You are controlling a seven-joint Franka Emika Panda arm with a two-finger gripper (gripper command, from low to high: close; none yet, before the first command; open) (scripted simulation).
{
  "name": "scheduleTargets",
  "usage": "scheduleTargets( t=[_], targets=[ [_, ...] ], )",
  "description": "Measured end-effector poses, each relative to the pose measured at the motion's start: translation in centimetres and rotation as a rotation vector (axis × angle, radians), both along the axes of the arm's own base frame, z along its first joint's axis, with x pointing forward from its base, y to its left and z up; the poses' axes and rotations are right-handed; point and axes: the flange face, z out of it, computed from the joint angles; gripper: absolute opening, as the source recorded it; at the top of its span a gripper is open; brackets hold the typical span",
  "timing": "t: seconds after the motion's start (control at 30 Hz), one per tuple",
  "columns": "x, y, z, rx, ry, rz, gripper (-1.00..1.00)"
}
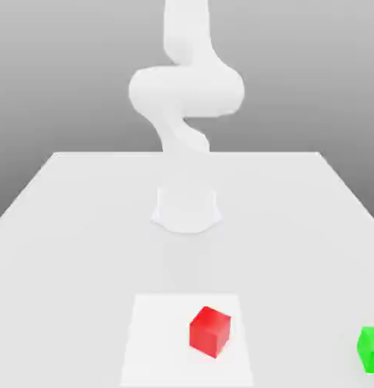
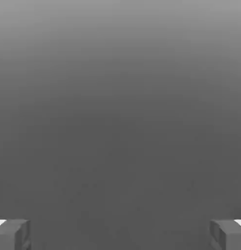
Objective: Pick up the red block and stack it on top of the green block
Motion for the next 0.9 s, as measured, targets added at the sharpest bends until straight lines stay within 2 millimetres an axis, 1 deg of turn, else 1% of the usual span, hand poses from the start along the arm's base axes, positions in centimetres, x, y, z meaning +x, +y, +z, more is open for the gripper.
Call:
scheduleTargets(
  t=[0.07, 0.17, 0.27, 0.37, 0.43, 0.53, 0.6, 0.7, 0.77, 0.9],
  targets=[
    [2.5, 0.3, -4.2, -0.042, 0.068, 0.077, 0.0],
    [5.4, 0.9, -10.5, -0.1, 0.162, 0.191, 0.0],
    [7.2, 1.6, -17.0, -0.154, 0.254, 0.307, 0.0],
    [8.0, 2.4, -23.5, -0.204, 0.343, 0.427, 0.0],
    [8.0, 2.8, -27.9, -0.235, 0.402, 0.508, 0.0],
    [7.3, 3.3, -34.2, -0.28, 0.489, 0.633, 0.0],
    [6.3, 3.7, -38.2, -0.308, 0.546, 0.721, 0.0],
    [4.3, 3.9, -43.9, -0.345, 0.628, 0.845, 0.0],
    [3.9, 3.8, -46.5, -0.352, 0.647, 0.873, 0.0],
    [3.7, 3.7, -51.1, -0.354, 0.653, 0.881, 0.0]
  ],
)
